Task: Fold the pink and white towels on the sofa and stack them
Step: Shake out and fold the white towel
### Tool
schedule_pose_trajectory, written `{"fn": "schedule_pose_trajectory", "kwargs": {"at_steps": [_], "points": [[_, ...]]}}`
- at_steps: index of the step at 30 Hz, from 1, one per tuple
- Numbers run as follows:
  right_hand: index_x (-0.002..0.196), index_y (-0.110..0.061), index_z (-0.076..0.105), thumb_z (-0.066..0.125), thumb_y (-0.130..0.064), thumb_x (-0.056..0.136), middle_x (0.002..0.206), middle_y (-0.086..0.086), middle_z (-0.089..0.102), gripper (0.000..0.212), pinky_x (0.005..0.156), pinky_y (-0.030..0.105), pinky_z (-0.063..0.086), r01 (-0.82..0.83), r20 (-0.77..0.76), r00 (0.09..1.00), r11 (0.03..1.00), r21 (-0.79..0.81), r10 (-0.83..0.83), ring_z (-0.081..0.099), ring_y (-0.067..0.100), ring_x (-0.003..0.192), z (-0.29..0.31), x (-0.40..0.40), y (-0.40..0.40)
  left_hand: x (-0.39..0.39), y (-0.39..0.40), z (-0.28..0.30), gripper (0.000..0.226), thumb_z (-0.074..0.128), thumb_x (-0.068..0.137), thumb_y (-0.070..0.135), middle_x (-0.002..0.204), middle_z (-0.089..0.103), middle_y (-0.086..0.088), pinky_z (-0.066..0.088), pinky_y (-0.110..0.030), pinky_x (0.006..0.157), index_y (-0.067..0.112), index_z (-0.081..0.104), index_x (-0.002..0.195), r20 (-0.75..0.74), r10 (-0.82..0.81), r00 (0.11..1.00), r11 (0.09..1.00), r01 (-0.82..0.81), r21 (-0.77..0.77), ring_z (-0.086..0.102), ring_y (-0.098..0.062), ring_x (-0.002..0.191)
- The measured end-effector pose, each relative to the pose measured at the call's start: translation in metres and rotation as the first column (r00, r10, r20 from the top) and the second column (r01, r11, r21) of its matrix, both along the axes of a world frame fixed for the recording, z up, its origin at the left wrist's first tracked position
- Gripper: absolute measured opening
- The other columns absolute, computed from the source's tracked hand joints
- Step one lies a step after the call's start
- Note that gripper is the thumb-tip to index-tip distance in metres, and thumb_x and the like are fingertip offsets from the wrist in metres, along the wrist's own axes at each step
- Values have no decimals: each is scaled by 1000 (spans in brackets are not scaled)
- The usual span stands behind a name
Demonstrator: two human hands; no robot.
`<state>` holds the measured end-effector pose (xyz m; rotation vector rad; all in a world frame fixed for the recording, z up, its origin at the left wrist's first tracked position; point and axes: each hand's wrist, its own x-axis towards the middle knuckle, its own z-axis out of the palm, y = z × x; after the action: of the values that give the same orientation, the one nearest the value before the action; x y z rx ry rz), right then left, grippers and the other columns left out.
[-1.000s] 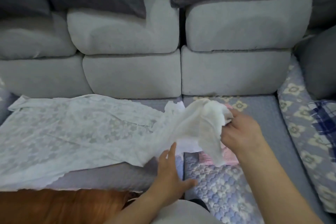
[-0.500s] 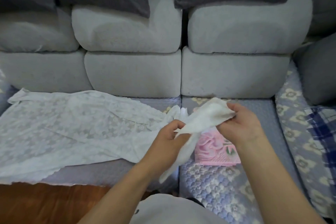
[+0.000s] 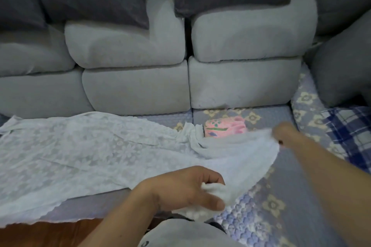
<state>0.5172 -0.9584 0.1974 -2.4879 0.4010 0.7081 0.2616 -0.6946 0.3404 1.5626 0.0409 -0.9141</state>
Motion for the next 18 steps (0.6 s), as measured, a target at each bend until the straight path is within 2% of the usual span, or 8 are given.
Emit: {"fn": "schedule_pose_trajectory", "kwargs": {"at_steps": [2, 5, 6, 9, 11, 14, 16, 18], "points": [[104, 2, 70, 55, -5, 96, 103, 26, 68, 18, 65, 30, 44, 65, 206, 966, 916, 397, -158, 58, 22, 77, 55, 24, 26, 6, -11, -12, 13, 73, 91, 23, 81, 59, -7, 40, -27, 64, 15, 63, 88, -57, 103, 993, 994, -100, 51, 52, -19, 72], [96, -18, 69, 52, -21, 96, 96, 6, 73, 18, 68, 29, 56, 118, 274, 804, 594, 796, -527, 70, 20, 85, 118, 53, 34, 16, -30, -38, 18, 75, 88, 30, 86, 67, -12, 40, -24, 63, 21, 62, 79, 28, 342, 939, 909, -338, 245, 56, -16, 69], [102, -18, 69, 52, -25, 96, 99, 3, 73, 19, 67, 26, 57, 124, 270, 762, 543, 830, -588, 70, 16, 83, 128, 62, 29, 18, -37, -44, 19, 76, 85, 31, 83, 65, -9, 38, -26, 65, 23, 61, 77, 71, 365, 928, 890, -371, 266, 55, -17, 71], [118, -6, 64, 48, -21, 99, 107, 1, 68, 28, 72, 25, 51, 275, 247, 761, 642, 716, -600, 65, 15, 91, 117, 72, -3, 22, -55, -50, 13, 78, 84, 28, 95, 66, -2, 37, -29, 73, 26, 65, 84, -36, 306, 952, 944, -298, 138, 55, -16, 82], [104, -10, 62, 42, -13, 102, 91, -7, 71, 20, 70, 18, 49, 318, 164, 805, 648, 692, -570, 68, 10, 90, 93, 69, -29, 25, -66, -52, 9, 75, 87, 23, 96, 67, 1, 39, -29, 76, 19, 69, 92, -167, 242, 956, 969, -247, -10, 57, -15, 83], [94, -16, 65, 35, -8, 104, 75, -10, 74, 33, 50, 16, 50, 386, 6, 809, 539, 748, -588, 59, 12, 78, 56, 52, -65, 38, -82, -52, 9, 73, 87, 25, 80, 62, 7, 40, -24, 68, 21, 66, 82, -167, 266, 949, 963, -270, -1, 55, -11, 73], [82, -22, 62, 37, -13, 105, 66, -3, 65, 35, 50, 20, 49, 443, -170, 798, 371, 816, -578, 58, 14, 64, 32, 23, -70, 52, -93, -58, 11, 72, 88, 28, 77, 58, 8, 39, -21, 62, 22, 65, 82, -30, 322, 946, 940, -316, 132, 51, -9, 69], [98, -25, 57, 41, -13, 105, 72, -3, 57, 21, 57, 24, 48, 497, -219, 786, 381, 779, -578, 58, 11, 60, 20, -24, -56, 66, -104, -65, 13, 72, 88, 27, 79, 60, 3, 41, -24, 61, 15, 68, 92, 8, 378, 926, 919, -377, 112, 53, -12, 70]]}}
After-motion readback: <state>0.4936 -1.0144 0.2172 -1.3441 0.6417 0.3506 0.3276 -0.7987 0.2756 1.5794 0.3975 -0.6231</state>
